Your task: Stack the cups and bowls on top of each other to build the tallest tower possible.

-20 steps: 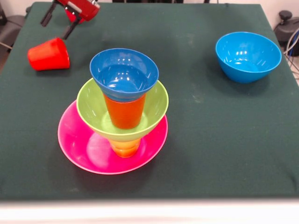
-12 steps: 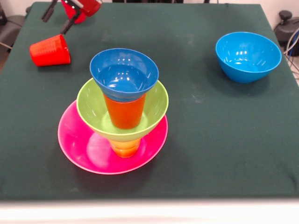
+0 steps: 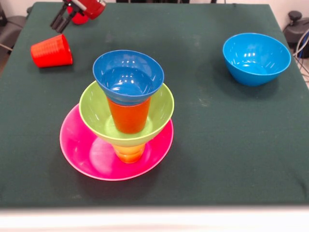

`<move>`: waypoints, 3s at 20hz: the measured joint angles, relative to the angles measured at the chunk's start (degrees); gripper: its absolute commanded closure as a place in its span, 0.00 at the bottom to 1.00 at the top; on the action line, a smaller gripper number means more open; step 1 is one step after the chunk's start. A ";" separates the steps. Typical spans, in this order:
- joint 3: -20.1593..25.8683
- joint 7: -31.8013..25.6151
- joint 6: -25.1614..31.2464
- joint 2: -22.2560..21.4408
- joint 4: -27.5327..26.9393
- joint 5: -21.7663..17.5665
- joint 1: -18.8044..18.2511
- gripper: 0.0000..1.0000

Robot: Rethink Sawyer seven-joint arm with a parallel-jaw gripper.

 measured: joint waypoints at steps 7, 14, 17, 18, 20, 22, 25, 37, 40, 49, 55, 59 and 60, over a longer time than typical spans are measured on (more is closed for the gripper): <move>1.12 0.00 0.16 -1.55 0.01 -2.44 0.00 0.00; 2.44 0.00 3.46 -2.71 0.02 -4.11 0.30 0.00; 3.09 0.00 5.44 -3.40 0.02 -4.63 0.67 0.00; 3.23 0.00 5.83 -3.52 0.02 -4.73 0.76 0.00; 3.79 0.00 7.16 -3.90 0.02 -5.07 1.13 0.00; 4.49 0.00 8.51 -4.44 0.02 -5.31 1.53 0.00; 5.10 0.00 9.69 -4.92 0.02 -5.35 1.91 0.00; 7.55 0.00 10.70 -6.31 0.04 -5.54 3.22 0.00; 7.57 0.00 10.70 -6.01 0.03 -5.54 3.63 0.00; 7.56 0.00 10.70 -5.07 0.03 -5.30 4.11 0.00; 7.43 0.00 10.69 -2.35 0.01 -2.89 4.54 0.00; 7.03 0.00 10.69 -0.28 0.00 -0.69 4.62 0.00; 6.88 0.00 10.70 0.12 0.00 -0.15 4.62 0.00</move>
